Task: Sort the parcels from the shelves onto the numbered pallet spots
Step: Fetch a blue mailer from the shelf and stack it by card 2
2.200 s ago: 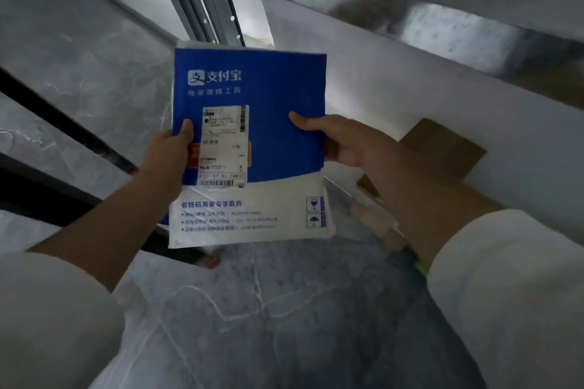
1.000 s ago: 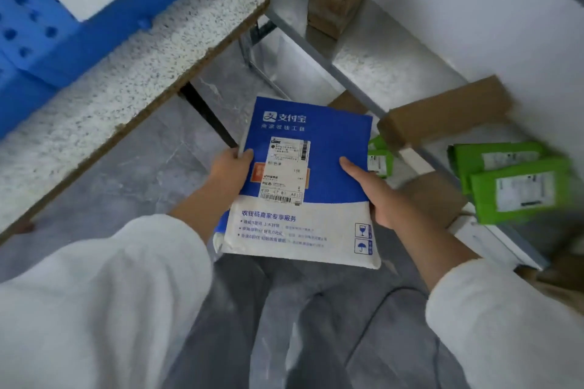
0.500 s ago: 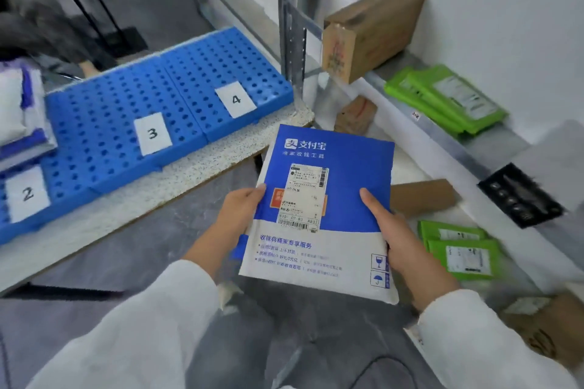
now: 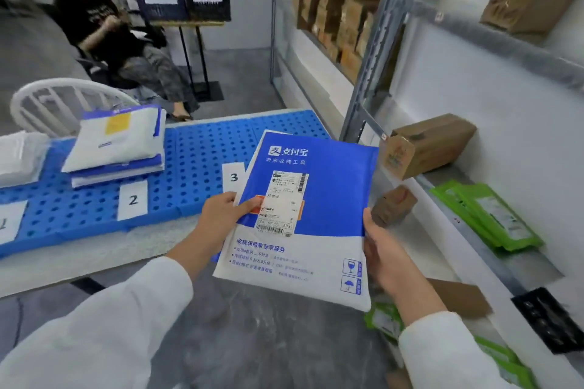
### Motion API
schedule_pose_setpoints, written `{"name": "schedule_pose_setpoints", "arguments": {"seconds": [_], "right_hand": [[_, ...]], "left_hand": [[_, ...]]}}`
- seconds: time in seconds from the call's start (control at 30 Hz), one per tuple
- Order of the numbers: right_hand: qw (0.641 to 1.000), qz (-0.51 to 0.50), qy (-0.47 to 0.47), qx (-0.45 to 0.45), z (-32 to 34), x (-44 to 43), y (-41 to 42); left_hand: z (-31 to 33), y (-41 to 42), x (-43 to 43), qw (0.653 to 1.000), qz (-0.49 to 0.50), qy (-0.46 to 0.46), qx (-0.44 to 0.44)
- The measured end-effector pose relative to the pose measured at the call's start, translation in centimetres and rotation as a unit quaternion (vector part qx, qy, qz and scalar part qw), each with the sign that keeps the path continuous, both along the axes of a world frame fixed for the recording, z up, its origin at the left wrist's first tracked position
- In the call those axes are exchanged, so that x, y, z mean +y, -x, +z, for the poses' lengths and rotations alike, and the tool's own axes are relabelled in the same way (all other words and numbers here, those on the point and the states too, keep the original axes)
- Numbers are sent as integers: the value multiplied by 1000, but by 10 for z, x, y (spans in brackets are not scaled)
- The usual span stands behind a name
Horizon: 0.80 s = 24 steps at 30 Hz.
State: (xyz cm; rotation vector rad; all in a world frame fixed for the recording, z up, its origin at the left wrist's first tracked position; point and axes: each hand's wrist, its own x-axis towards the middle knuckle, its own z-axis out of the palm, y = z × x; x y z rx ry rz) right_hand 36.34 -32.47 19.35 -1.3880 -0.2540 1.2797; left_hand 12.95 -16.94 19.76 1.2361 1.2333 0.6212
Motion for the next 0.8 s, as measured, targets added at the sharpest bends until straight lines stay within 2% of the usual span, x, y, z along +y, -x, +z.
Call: {"name": "schedule_pose_setpoints", "arguments": {"seconds": [0.1, 0.3, 0.37, 0.5, 0.8], "right_hand": [[1000, 1, 0, -4, 12, 41, 28], [994, 37, 49, -88, 25, 122, 96], [989, 51, 54, -129, 24, 150, 124], [958, 106, 60, -259, 11, 203, 177], [955, 163, 97, -228, -12, 301, 277]], "left_hand": [[8, 33, 28, 1000, 25, -7, -3], [8, 111, 82, 1000, -2, 10, 11], [1, 140, 101, 1000, -1, 9, 14], [-9, 192, 131, 997, 66, -1, 31], [-25, 297, 193, 991, 130, -29, 14]]}}
